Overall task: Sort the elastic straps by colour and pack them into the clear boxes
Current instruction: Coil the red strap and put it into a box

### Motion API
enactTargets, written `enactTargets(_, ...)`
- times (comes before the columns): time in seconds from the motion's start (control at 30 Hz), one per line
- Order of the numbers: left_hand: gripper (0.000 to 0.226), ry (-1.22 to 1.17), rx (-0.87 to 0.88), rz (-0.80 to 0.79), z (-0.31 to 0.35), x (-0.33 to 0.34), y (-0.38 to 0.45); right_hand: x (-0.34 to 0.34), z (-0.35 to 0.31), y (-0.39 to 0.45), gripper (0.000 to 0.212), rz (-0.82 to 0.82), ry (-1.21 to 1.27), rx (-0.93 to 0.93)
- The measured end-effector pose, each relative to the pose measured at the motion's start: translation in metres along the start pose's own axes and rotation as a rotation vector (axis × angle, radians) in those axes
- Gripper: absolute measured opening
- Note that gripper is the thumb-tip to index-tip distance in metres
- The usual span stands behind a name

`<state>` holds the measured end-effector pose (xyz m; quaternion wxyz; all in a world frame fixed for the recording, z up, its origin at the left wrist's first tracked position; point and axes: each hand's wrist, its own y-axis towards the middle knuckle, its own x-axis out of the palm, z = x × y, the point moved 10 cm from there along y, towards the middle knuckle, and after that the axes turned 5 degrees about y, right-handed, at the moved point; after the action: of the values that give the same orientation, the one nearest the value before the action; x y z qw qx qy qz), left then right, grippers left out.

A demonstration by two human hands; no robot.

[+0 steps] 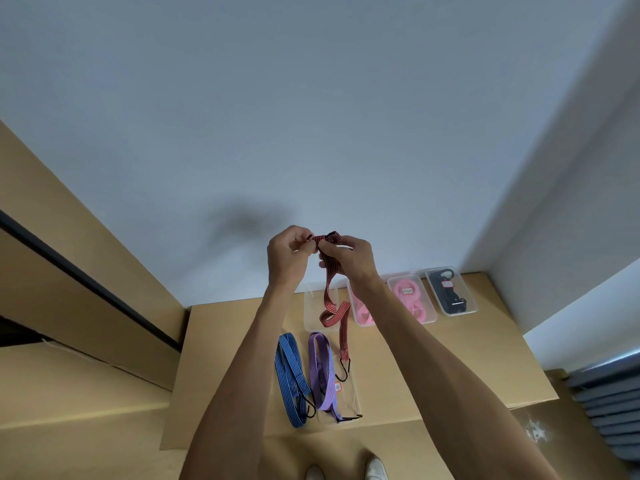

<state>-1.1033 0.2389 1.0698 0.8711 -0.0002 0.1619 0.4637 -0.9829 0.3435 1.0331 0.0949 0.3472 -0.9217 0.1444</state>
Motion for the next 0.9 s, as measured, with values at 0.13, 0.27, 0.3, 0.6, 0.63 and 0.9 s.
enactTargets(0.13,0.020,0.001,0.068,0.001,0.004,-0.001,-0.004,0.008,-0.005,-0.004,0.010,0.003,-0.080,-0.078)
enactTargets(0.27,0.021,-0.258,-0.198,-0.059,-0.016,0.006,-0.004,0.007,-0.014,-0.007,0.011,0.008,-0.144,-0.155)
enactTargets(0.3,0.023,-0.307,-0.255,-0.061,-0.022,0.006,-0.004,0.008,-0.016,-0.007,0.011,-0.002,-0.168,-0.178)
enactTargets(0.6,0.028,-0.275,-0.210,0.008,-0.022,0.001,-0.012,0.010,-0.021,-0.013,0.022,-0.036,-0.255,-0.190)
enactTargets(0.63,0.038,-0.286,-0.228,-0.018,-0.024,0.004,-0.012,0.006,-0.022,-0.012,0.021,-0.011,-0.240,-0.200)
enactTargets(0.9,0.032,-0.146,-0.351,-0.253,-0.038,0.028,-0.024,0.000,-0.028,-0.011,0.018,-0.001,-0.063,-0.235)
